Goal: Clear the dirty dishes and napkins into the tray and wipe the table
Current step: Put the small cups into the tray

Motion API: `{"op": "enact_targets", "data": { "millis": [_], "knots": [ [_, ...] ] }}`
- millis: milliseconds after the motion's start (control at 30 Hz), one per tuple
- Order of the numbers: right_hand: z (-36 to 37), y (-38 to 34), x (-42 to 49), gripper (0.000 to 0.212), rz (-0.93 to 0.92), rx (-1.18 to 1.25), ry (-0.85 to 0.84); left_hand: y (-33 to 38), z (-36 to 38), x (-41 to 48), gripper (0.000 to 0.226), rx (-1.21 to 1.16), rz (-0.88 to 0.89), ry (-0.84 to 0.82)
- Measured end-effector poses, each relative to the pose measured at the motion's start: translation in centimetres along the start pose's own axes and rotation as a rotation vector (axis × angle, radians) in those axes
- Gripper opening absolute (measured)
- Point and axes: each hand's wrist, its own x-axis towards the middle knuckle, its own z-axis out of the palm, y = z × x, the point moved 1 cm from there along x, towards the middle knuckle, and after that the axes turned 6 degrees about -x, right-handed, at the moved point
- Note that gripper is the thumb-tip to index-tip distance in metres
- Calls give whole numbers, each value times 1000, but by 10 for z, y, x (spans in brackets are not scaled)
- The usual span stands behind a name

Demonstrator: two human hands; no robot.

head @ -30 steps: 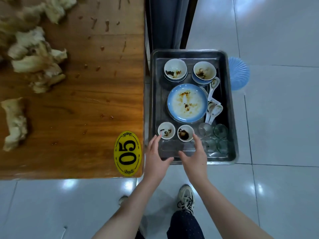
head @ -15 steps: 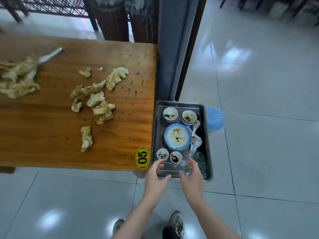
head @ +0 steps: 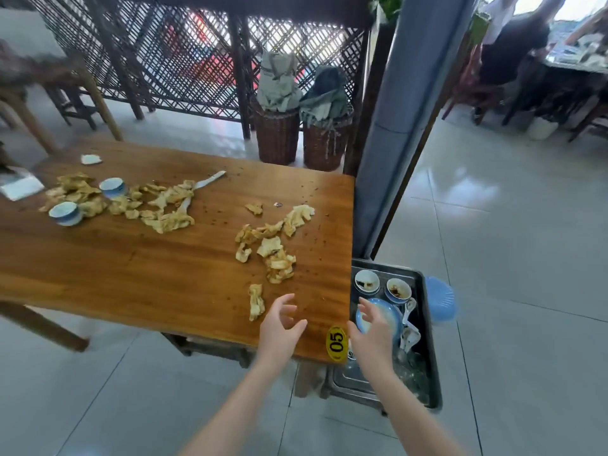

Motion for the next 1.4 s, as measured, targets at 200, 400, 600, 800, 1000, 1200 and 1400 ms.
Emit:
{"op": "enact_targets", "data": {
  "millis": [200,400,600,800,1000,1200,1400],
  "knots": [
    [58,-64,-7,50,-97,-2,-50,-4,-95,19,47,-17,-3,98],
    [123,-123,-14,48,-163,-2,-137,-13,-187,32,48,5,-16,197],
    [175,-166,-16,50,-215,-24,-232,-23,-263,41,49,-21,-39,302],
    [226,-205,-8,49,-286,-64,-283,-35,-327,54,46,-46,-76,438],
    [285,-246,12,49,-319,-56,-348,-44,-389,84,48,-62,-113,547],
    [357,-297,43,49,-317,-37,-378,-60,-454,134,48,-31,-153,580],
    [431,-355,71,49,-325,-87,-434,-67,-515,175,48,0,-189,620]
  ]
}}
